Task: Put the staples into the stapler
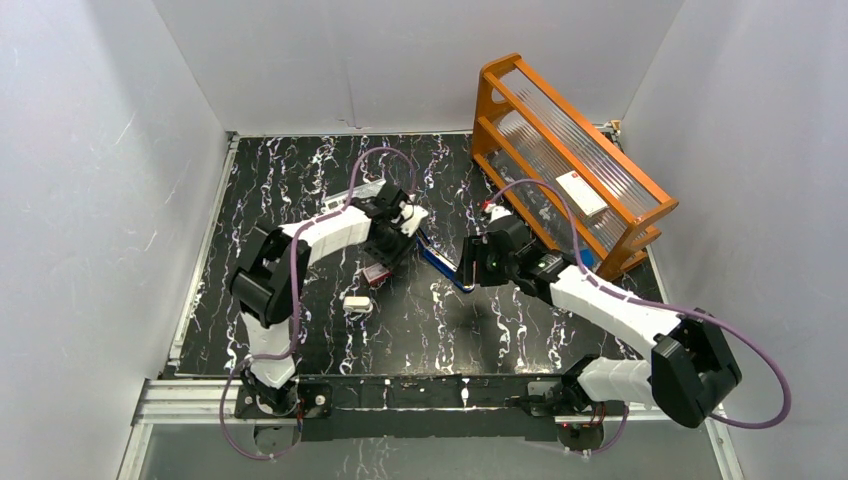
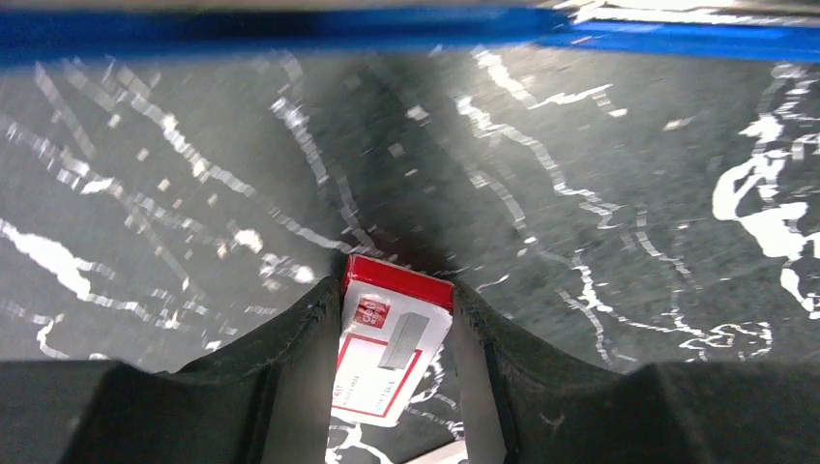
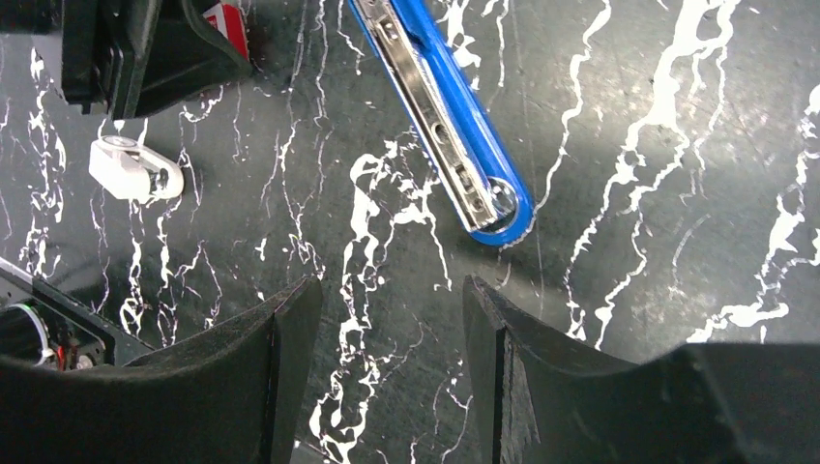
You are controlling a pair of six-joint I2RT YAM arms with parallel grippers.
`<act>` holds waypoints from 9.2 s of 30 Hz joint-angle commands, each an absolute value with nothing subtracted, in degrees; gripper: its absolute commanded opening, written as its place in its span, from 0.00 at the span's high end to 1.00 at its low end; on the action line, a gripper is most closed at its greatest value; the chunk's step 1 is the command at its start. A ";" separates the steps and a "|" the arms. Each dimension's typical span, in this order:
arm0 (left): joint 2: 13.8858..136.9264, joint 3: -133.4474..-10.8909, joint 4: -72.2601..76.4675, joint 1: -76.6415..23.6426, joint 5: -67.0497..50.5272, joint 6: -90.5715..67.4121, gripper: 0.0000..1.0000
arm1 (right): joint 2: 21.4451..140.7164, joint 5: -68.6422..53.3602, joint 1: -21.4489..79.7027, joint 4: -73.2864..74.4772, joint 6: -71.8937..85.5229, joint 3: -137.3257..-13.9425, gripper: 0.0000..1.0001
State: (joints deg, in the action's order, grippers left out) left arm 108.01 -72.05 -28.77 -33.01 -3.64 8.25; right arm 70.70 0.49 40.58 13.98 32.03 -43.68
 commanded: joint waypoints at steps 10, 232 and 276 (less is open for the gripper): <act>102.59 -68.84 -28.65 -41.00 -14.87 11.16 0.39 | 65.35 0.96 39.47 14.75 29.02 -40.87 0.36; 86.37 -55.99 -27.48 4.66 -23.71 -19.07 0.44 | 110.59 -32.24 45.12 13.03 -40.81 -75.77 0.30; 72.15 -47.91 -33.70 -31.77 -14.71 35.16 0.32 | 66.86 -5.16 42.10 -15.48 14.93 -32.74 0.11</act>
